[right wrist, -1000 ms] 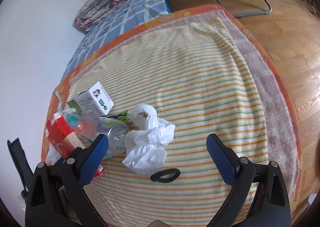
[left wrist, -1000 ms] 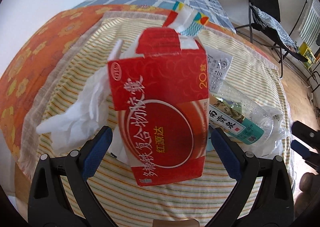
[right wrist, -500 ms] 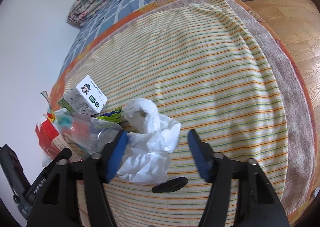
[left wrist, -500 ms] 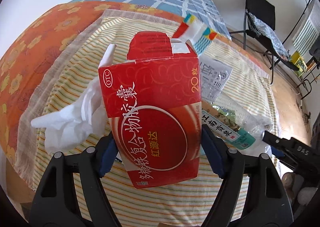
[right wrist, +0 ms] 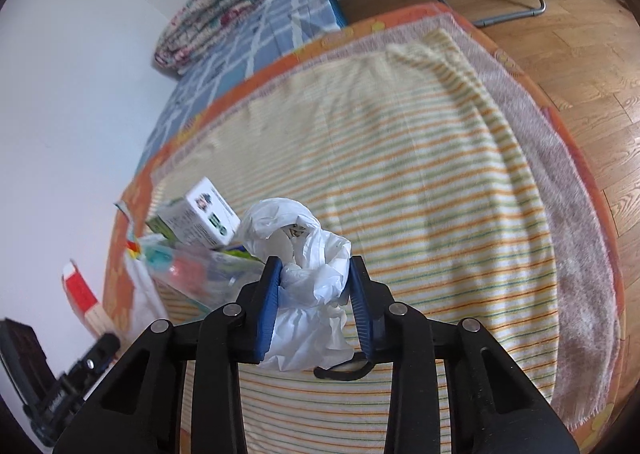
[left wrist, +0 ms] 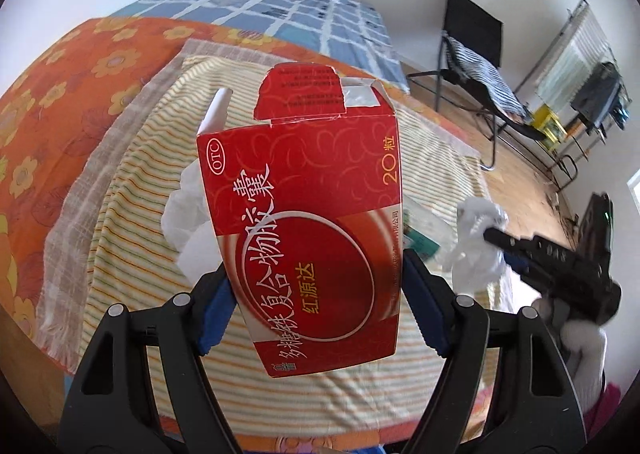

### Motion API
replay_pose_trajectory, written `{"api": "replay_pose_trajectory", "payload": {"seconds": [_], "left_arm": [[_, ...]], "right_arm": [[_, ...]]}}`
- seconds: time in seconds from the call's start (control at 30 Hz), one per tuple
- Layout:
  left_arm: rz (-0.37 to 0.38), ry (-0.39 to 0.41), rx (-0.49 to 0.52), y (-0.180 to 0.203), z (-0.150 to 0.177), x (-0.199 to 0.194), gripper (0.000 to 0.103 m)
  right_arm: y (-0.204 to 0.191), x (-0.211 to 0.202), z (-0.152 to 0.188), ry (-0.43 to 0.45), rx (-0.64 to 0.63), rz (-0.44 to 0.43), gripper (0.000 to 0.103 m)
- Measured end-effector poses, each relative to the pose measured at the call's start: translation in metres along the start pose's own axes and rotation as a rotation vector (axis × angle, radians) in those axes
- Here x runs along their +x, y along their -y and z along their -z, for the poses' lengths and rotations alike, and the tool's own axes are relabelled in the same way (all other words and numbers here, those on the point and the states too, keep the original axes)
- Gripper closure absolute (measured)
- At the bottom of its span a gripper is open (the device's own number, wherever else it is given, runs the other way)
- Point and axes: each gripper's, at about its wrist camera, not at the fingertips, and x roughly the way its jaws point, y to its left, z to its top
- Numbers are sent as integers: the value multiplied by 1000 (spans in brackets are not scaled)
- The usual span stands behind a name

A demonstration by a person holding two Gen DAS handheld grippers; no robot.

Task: Collect trash
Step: 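Carry the red box and tissue down over the blue basket with both grippers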

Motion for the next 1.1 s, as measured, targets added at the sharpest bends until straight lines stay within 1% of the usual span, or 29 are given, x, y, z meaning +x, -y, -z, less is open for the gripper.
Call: {"api": "replay_pose_trajectory", "payload": {"seconds": [0.1, 0.33, 0.57, 0.73, 0.83, 0.97, 1.1], "left_arm": [[22, 9, 17, -2, 4, -15, 25], [43, 70, 64, -9, 5, -53, 25], [58, 108, 107, -19, 13, -81, 25], [80, 94, 116, -27, 30, -94, 25], [71, 93, 146, -28, 43, -99, 25], [64, 84, 171, -29, 60, -101, 25], [82, 45, 178, -27, 79, -97, 25]], "right_arm": [[-2, -11, -3, 33, 1, -20, 71], [-15, -33, -6, 92, -21, -63, 71], [-42, -65, 10, 134, -126, -89, 71], [-56, -85, 31, 127, -189, -118, 71], [-67, -96, 45, 138, -241, -122, 71], [-84, -106, 75, 132, -333, -122, 71], [-95, -113, 113, 110, -399, -136, 71]]}}
